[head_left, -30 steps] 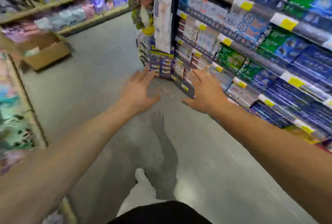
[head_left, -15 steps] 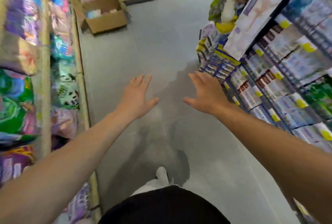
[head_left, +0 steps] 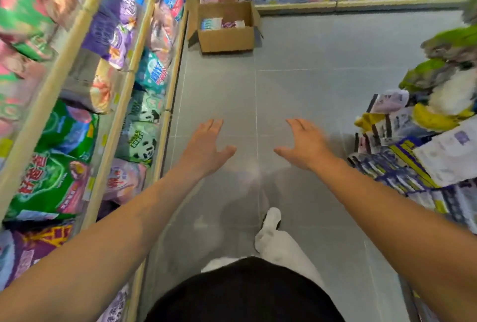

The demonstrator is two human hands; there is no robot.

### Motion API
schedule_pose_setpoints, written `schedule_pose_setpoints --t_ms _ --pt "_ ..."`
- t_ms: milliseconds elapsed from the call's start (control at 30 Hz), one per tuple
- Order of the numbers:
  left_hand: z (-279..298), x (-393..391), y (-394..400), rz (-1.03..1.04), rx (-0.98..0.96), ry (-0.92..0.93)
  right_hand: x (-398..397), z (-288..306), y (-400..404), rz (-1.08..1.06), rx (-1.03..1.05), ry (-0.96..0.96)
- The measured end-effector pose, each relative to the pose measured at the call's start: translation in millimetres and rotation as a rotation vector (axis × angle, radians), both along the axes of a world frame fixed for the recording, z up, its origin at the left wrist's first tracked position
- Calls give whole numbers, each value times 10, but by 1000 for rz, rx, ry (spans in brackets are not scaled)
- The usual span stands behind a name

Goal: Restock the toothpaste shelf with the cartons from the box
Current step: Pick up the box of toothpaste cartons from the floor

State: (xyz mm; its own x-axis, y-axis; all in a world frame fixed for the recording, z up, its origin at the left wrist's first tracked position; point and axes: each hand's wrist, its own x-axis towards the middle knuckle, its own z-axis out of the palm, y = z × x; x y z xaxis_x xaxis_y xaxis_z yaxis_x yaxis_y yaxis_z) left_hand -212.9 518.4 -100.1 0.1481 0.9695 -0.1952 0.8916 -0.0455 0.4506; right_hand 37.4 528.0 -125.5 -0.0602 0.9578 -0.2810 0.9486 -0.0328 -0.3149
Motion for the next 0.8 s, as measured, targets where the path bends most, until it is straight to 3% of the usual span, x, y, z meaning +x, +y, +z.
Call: schedule_pose_setpoints --t_ms 400,800 --pt "-200 -132 2659 242 -37 -81 -118 132 3122 132 3 60" --pt "-276 -698 5796 201 -43 -92 -443 167 6072 -63 -43 160"
